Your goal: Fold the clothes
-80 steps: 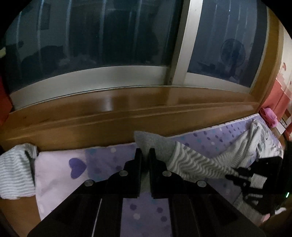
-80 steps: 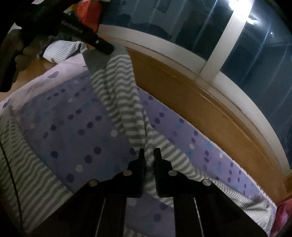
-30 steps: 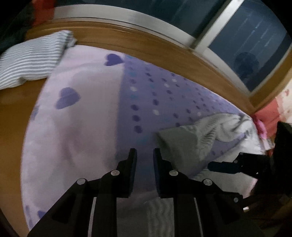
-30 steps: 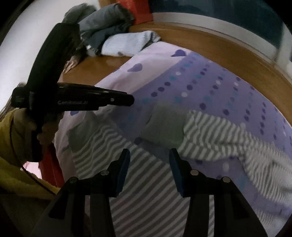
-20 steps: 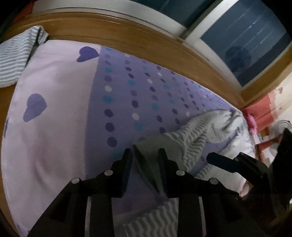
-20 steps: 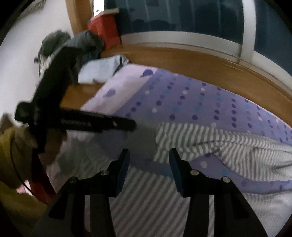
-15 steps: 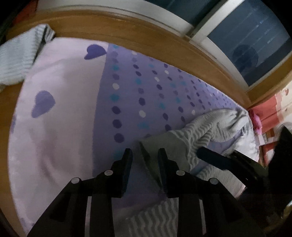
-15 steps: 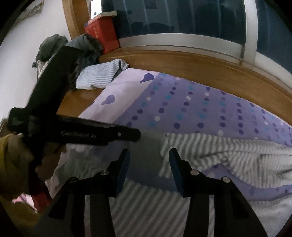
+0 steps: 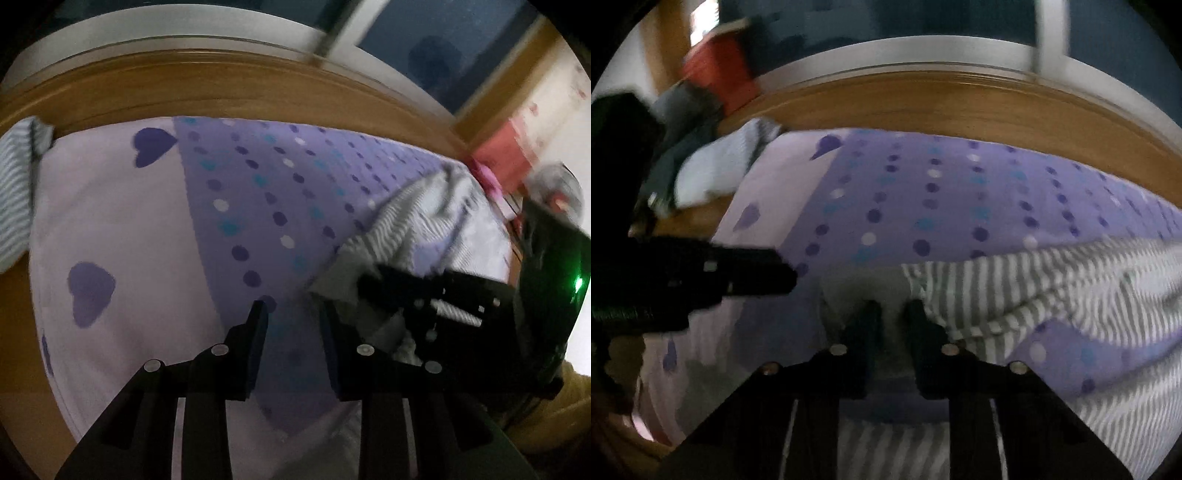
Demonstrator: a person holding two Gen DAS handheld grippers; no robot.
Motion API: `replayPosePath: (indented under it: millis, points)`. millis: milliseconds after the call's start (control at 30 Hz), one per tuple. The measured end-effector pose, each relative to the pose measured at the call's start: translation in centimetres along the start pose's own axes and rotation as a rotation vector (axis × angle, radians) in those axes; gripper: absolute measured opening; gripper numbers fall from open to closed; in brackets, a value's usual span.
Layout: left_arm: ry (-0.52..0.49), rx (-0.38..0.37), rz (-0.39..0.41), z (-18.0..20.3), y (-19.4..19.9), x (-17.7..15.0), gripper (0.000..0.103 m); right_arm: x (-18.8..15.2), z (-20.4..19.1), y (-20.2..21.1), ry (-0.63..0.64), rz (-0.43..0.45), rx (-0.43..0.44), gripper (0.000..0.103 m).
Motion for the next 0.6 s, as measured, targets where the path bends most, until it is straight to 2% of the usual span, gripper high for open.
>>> replayPosePath:
  millis: [233,367,500,600]
  points:
    - [-0.122,-0.076,-0.073,-0.9,0.3,0.6,0.028,0.9,-2.2,4.0,-0.105,0.067,-0.241,0.010]
    - [-0.157,-0.095,-0.095,-0.5,-0.5,0.5,0.031,-0.7,-2.7,6.0,-0.157,0.042,-0.348,0.010]
    - [-0.194,-0.084,-0.130,0.1,-1.8,-0.1,0.039,-3.8,-1.6,5.7,-0.263,-0.048,-0.389,0.010]
    - [-0.221,-0.084,-0.125,0.6,-1.9,-0.1,0.045,-5.5,-1.1,5.4,-0.331,-0.083,-0.388,0.010]
Point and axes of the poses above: each gripper's, at about its wrist camera, not at the fingertips, and y roughly against the way its jaws point, z to its right, x to its top, the point moved 1 cm from there along -y, roughly the way its jaws point, and after that the axes turned 14 degrees about y, right-handed, at the moved point
